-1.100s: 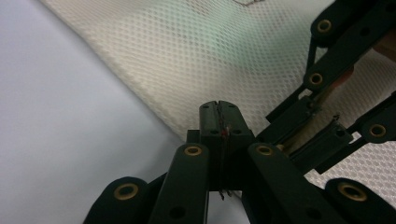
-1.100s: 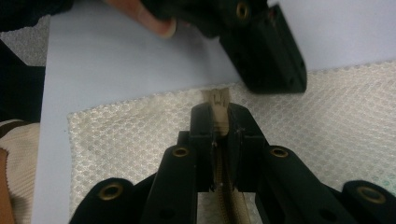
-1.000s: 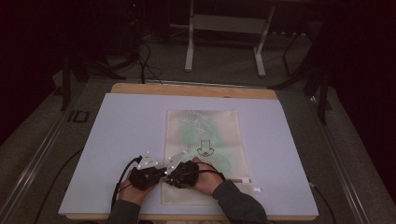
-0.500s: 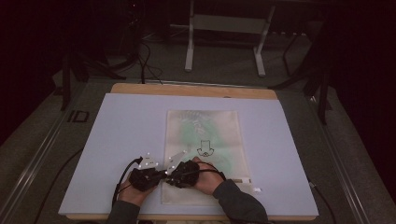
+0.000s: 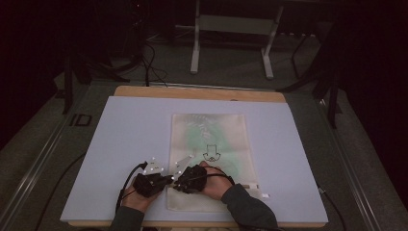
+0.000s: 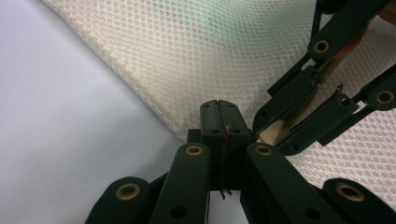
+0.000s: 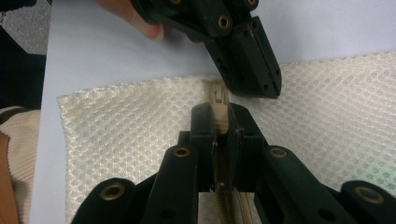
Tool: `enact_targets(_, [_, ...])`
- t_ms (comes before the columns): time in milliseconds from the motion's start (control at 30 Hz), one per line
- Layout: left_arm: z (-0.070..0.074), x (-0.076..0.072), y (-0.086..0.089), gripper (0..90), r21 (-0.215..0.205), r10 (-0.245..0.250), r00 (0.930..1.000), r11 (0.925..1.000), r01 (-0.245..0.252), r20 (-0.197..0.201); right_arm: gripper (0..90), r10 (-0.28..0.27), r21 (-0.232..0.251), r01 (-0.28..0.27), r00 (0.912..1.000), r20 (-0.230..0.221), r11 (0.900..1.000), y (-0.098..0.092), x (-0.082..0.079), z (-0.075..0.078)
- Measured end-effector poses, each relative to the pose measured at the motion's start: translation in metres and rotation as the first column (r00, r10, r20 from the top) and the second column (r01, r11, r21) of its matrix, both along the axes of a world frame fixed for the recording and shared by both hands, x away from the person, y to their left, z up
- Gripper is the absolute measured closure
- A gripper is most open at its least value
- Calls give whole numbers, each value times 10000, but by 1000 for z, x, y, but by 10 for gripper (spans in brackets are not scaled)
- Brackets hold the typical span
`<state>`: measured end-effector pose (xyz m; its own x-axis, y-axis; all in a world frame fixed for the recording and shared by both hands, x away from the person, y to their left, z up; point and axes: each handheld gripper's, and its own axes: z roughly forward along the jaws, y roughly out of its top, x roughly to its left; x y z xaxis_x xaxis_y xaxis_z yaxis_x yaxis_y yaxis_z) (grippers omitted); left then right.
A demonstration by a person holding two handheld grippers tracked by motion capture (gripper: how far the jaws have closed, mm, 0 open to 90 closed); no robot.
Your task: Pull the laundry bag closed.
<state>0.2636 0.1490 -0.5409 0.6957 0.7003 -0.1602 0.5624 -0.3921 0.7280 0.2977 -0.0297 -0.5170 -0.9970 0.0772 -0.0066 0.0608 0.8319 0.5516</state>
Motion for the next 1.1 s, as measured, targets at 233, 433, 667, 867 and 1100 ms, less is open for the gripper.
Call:
enact_targets(233, [0,0,0,897,-5,-3,10000,10000,3,10,825,-44,-73,44,10000,-17,10000,-12,1,1])
enact_targets(433, [0,0,0,896,-15,48,10000,10000,-48,-10,825,19,-202,-17,10000,90,9998,-17,1,2])
enact_targets(667, [4,-2,2,894,118,77,9999,9999,-78,95,825,-51,-244,56,9997,223,9997,-15,0,2])
enact_targets(867, [7,-6,4,893,-53,74,9999,10000,-74,131,824,-105,-174,110,9997,239,9998,-12,1,1])
enact_targets(1100, [11,-12,0,892,21,-152,9995,9999,152,270,824,-203,-176,208,9993,304,9996,-10,2,1])
